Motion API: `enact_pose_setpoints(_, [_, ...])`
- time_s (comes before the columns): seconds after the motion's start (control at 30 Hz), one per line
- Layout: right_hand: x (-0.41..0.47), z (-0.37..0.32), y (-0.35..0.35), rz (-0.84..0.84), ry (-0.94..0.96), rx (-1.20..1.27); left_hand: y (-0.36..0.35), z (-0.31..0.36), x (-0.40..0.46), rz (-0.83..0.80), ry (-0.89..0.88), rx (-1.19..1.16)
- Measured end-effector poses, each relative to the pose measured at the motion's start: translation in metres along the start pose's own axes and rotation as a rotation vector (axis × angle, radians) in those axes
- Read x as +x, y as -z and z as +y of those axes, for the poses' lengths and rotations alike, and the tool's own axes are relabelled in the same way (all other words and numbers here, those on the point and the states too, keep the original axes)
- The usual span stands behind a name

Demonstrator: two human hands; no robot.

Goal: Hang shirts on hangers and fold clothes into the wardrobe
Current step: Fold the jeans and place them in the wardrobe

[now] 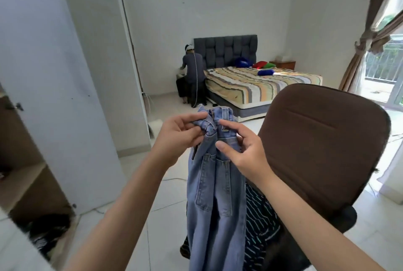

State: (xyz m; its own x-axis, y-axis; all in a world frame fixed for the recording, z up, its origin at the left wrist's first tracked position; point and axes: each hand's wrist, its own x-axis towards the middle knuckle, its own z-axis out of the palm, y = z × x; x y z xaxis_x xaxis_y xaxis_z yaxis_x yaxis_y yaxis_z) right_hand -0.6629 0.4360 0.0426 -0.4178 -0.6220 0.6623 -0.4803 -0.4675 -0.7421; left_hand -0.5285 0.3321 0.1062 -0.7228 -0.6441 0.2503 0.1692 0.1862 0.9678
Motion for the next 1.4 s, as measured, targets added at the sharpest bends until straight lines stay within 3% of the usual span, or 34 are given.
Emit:
enact_pose_setpoints(0.4, [0.052,-0.018,-0.025,-0.104,0.095,0.254,0.014,0.046,0.014,0.191,-0.423,0.43])
enact_pose_setpoints(0.63, [0.061,-0.016,-0.036,0.004,0.177,0.239,0.019,0.037,0.018,0.375,-0.434,0.47])
enact_pose_setpoints(0.87, [0.066,-0.01,-0.036,0.061,0.228,0.09,0.024,0.006,0.004,0.339,-0.533,0.437])
enact_pose_setpoints(1.03, [0.07,-0.02,-0.034,0.05,0.191,0.153,0.045,-0.027,-0.009,0.537,-0.508,0.603])
enact_pose_setpoints(1.13, [0.077,-0.026,-0.029,0.06,0.164,0.212,0.063,-0.032,-0.018,0.471,-0.32,0.358])
enact_pose_setpoints(1.23, [0.087,-0.032,-0.022,0.042,0.11,0.322,0.079,-0.029,-0.019,0.14,-0.209,-0.185])
enact_pose_setpoints(1.3, [0.092,-0.037,-0.019,0.012,0.073,0.364,0.082,-0.024,-0.015,0.066,-0.173,-0.296])
enact_pose_setpoints(1.4, [0.1,-0.041,-0.012,-0.009,0.044,0.404,0.079,-0.014,-0.009,0.079,-0.16,-0.333])
